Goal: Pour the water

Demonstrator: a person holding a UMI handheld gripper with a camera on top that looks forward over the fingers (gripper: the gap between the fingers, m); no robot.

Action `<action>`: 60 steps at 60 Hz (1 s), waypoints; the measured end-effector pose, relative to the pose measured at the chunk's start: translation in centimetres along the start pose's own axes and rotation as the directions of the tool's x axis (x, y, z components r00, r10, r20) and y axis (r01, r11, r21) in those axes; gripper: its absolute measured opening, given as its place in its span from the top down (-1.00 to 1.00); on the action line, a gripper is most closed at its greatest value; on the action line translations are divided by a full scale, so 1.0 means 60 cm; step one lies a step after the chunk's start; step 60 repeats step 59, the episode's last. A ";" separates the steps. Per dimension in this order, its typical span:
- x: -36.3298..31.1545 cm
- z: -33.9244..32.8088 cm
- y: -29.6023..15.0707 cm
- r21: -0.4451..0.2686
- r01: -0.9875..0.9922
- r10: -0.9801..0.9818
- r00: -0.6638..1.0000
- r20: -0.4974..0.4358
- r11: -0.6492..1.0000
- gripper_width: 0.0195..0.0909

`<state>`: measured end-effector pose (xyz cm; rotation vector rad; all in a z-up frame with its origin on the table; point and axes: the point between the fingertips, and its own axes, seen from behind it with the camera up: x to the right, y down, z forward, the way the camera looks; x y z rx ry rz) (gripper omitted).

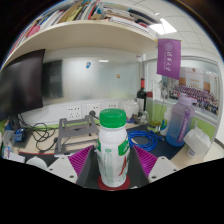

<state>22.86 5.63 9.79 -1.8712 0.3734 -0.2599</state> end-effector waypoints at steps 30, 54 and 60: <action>-0.013 -0.195 0.052 -0.259 0.059 -0.043 0.997 0.068 0.964 -0.79; -0.080 -0.319 -0.035 -0.261 0.079 -0.055 0.994 0.098 0.962 -0.76; -0.094 -0.341 -0.031 -0.276 0.097 -0.070 0.992 0.106 0.956 -0.76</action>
